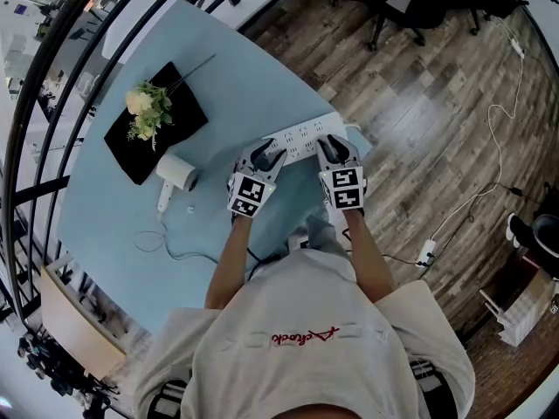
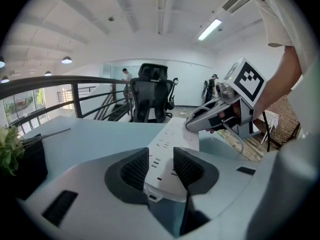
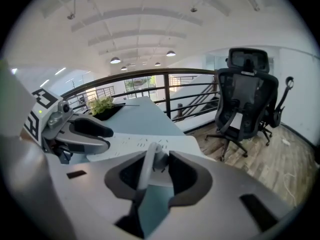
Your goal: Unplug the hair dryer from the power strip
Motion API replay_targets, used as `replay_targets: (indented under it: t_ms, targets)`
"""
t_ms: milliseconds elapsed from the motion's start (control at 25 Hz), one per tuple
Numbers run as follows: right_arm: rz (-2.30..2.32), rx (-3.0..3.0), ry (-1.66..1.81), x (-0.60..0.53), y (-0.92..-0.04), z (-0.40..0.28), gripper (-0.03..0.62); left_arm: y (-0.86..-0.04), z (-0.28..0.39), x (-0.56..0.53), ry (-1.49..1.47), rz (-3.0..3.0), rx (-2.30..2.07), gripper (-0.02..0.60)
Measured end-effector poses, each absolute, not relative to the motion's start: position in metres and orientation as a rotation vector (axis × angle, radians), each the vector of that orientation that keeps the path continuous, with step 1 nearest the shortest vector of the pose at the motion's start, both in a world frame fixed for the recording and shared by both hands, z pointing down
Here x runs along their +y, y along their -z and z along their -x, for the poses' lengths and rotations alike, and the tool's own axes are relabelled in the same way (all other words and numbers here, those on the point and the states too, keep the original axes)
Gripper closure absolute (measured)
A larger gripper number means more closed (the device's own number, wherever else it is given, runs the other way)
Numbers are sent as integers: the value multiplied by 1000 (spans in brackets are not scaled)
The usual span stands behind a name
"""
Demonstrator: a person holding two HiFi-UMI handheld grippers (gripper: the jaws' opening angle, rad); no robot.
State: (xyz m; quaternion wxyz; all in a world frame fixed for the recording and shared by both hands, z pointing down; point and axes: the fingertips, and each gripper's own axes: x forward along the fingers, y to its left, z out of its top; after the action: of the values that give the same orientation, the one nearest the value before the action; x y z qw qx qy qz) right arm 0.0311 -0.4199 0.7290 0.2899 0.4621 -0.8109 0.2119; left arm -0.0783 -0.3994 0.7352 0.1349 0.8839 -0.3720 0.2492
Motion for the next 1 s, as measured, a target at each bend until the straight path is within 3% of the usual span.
replay_targets:
  t_ms: [80,160,1000]
  targets:
    - [-1235,-2158,-590,-421,-729,-31,468,-734,76,-399,-744,-2575,-1071,437]
    - [-1227,-2148,-600,-421,-728,-32,468,-732,72,-397,-767,-2590,-1055,485]
    - [-1171,-2086,-564,-433,-730,-28,470,-733,67,-397,-781,-2578,-1020,509]
